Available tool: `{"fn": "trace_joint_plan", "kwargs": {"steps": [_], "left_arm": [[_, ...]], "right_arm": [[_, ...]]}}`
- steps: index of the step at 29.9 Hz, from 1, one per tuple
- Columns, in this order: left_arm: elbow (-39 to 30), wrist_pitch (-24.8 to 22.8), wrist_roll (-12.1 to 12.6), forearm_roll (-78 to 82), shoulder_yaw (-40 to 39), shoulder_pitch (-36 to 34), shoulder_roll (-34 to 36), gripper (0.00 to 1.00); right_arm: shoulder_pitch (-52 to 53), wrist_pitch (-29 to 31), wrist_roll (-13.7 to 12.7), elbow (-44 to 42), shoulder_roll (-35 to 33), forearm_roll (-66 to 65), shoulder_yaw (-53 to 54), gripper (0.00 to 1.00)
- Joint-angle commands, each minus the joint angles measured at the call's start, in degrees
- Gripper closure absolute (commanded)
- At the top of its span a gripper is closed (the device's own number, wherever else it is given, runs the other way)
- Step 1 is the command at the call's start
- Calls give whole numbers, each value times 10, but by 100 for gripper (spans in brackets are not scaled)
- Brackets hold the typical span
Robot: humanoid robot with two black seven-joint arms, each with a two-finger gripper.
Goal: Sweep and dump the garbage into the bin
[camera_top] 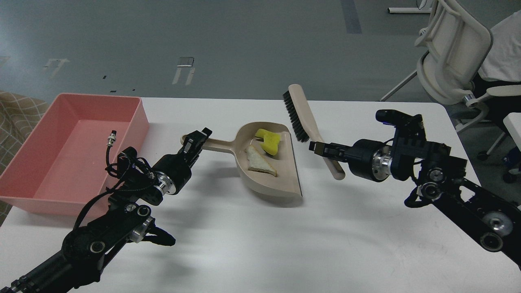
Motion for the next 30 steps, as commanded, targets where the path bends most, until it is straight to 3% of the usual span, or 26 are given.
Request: {"fn": "trace_joint_plan", "kwargs": {"steps": [1, 8, 14, 19, 21, 30], "left_arm": [[-1, 1, -1, -1, -2, 1, -1, 89], [-2, 2, -7, -3, -3, -1, -5, 89], [-2, 2, -25, -6, -4, -1, -4, 89], [-3, 5, -27, -25, -21, 1, -6, 89], [-23, 5, -39, -57, -35, 3, -5, 89], [-30, 6, -39, -81, -38, -2, -7, 89]], "right_arm": [[-8, 0, 5, 31, -74, 5, 15, 100], [-22, 0, 6, 66, -168, 103, 31, 100], [-24, 0, 4, 65, -176, 107, 33, 100], [-67, 0, 1, 66, -231, 108, 24, 100], [-96, 0, 2, 62, -251, 107, 26, 100], [-165, 0, 6, 67, -293, 105, 25, 100]]}}
